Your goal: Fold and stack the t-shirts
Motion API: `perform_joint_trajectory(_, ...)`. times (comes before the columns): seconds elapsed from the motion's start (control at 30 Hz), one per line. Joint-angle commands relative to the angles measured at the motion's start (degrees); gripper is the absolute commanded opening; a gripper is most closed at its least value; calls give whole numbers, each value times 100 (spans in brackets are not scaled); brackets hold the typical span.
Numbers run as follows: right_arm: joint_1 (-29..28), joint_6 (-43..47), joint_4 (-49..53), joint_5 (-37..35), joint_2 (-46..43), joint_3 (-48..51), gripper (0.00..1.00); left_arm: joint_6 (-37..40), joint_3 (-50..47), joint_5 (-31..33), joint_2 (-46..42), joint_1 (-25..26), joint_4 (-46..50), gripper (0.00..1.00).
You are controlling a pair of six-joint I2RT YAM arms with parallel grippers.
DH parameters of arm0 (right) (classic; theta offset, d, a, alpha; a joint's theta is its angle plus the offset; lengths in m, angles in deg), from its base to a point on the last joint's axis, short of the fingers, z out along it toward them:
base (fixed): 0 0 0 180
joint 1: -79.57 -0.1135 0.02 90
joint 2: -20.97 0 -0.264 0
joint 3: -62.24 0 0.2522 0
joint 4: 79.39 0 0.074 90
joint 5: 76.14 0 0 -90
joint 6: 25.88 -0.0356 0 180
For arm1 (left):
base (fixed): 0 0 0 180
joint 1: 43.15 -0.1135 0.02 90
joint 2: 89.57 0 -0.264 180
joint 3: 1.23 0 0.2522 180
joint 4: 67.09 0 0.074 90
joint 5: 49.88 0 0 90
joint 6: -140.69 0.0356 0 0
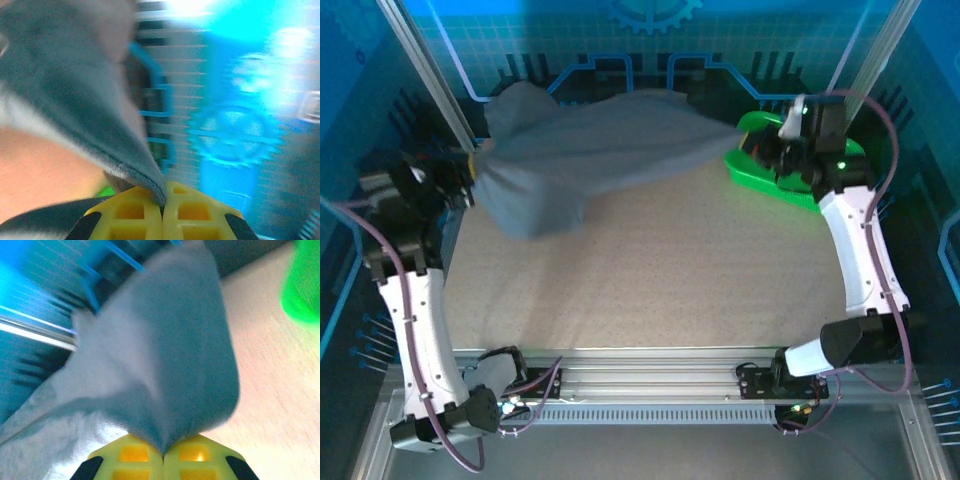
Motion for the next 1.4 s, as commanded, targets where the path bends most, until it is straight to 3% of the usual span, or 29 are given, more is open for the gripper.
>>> perform_joint_trajectory(0.0, 12, 188, -9, -297, -146, 1190, 0, 352, -1372, -4, 148, 68, 173, 21)
perform_joint_trajectory(0.03, 11, 253, -27, -357, -80, 1498, 0, 466, -1702, -48, 209, 81, 94, 28)
perform_joint_trajectory(0.07, 20, 311, -8, -452, 67, 1747, 7, 660, -2035, -86, 340, 104, 65, 38)
perform_joint_trajectory(0.17, -1, 481, 298, -838, 604, 1971, 44, 1350, -2485, 20, 755, 279, 359, 60)
perform_joint_trajectory(0.3, -221, 524, 454, -1265, 708, 2088, 59, 1899, -2847, 289, 717, 534, 723, 64)
perform_joint_trajectory(0.47, -843, 549, 351, -1563, 855, 2150, 56, 1719, -3583, 165, 455, 559, 321, 58)
perform_joint_trajectory(0.67, -1084, 462, 26, -1636, 1838, 1777, 29, 1342, -3446, 253, 1116, 933, -281, 44)
perform_joint_trajectory(0.73, -1005, 414, 60, -1645, 2148, 1627, 26, 1272, -3308, 344, 1333, 1055, -133, 42)
perform_joint_trajectory(0.87, -779, 373, 78, -1625, 2210, 1625, 26, 1213, -3209, 990, 1116, 1261, 841, 43)
perform_joint_trajectory(1.07, -466, 580, 219, -1590, 1834, 1861, 33, 631, -4138, 1000, -139, 1649, 1529, 43)
perform_joint_trajectory(1.2, -242, 669, 273, -1406, 1706, 2047, 37, -24, -4777, 704, -591, 2356, 1522, 46)
perform_joint_trajectory(1.37, -92, 751, 241, -1335, 1640, 2222, 41, -729, -5075, 805, -572, 3403, 1294, 50)
